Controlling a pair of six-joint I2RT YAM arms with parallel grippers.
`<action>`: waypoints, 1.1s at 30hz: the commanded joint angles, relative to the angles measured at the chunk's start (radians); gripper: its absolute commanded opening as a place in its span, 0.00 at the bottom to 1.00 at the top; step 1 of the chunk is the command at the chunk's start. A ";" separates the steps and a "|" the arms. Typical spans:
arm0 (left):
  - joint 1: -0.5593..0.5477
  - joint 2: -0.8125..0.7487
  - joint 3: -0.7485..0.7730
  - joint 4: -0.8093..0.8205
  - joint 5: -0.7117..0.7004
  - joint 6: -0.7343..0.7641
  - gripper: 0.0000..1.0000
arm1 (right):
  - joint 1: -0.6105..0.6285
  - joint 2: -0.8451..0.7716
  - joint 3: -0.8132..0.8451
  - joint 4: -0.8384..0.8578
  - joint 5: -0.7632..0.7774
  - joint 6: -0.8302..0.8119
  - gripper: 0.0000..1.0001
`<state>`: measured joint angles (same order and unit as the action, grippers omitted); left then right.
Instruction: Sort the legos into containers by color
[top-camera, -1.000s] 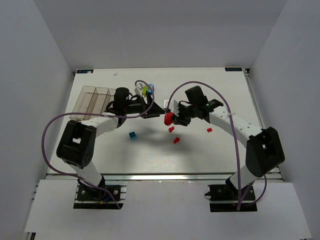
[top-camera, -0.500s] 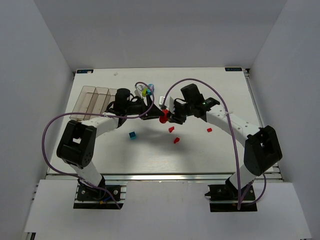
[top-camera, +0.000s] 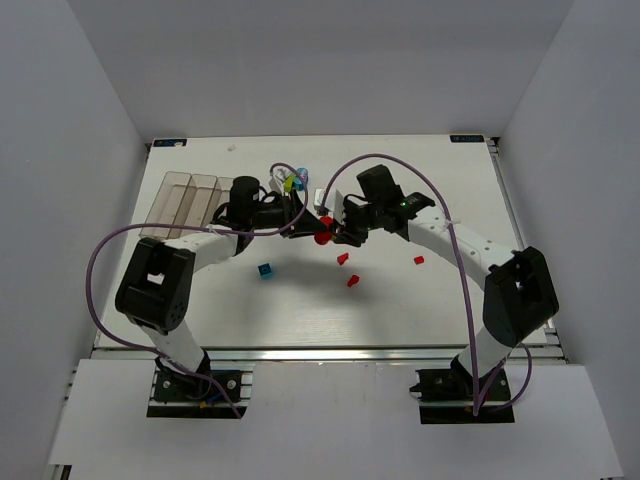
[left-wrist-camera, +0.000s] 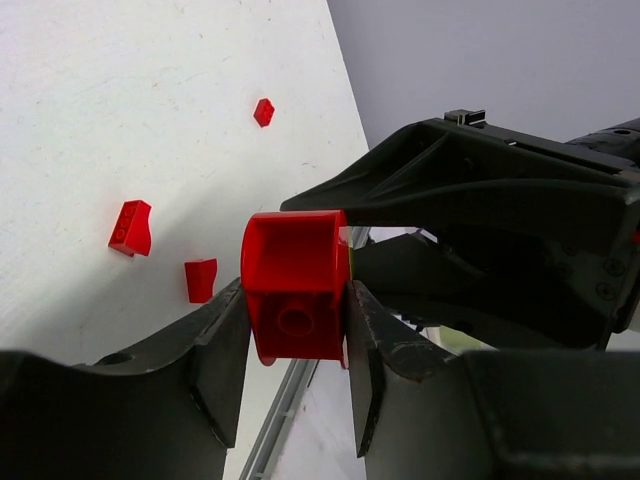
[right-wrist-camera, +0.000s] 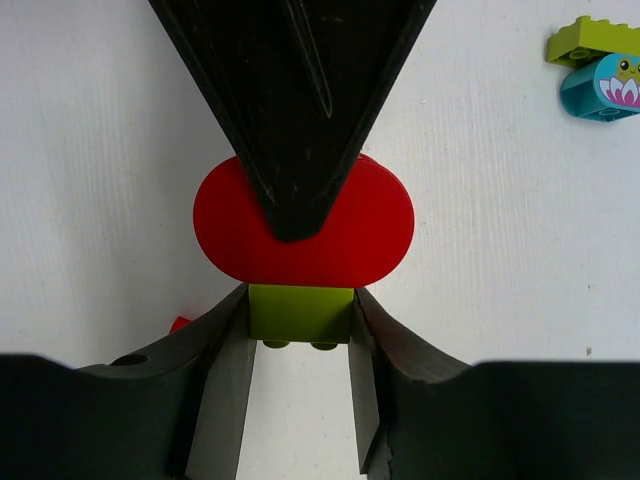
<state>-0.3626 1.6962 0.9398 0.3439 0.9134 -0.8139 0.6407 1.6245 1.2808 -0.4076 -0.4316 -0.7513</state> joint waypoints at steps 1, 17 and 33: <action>-0.009 0.000 0.013 0.053 0.059 -0.014 0.29 | 0.005 0.005 0.042 0.041 -0.018 0.018 0.00; 0.060 -0.015 0.045 -0.016 0.068 0.004 0.00 | -0.013 -0.068 -0.127 0.138 0.114 -0.033 0.00; 0.145 -0.044 0.093 -0.161 0.027 0.117 0.00 | -0.079 -0.106 -0.178 0.153 0.105 -0.019 0.00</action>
<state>-0.2245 1.7157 0.9871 0.2306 0.9455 -0.7444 0.5598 1.5658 1.1011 -0.2462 -0.3271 -0.7692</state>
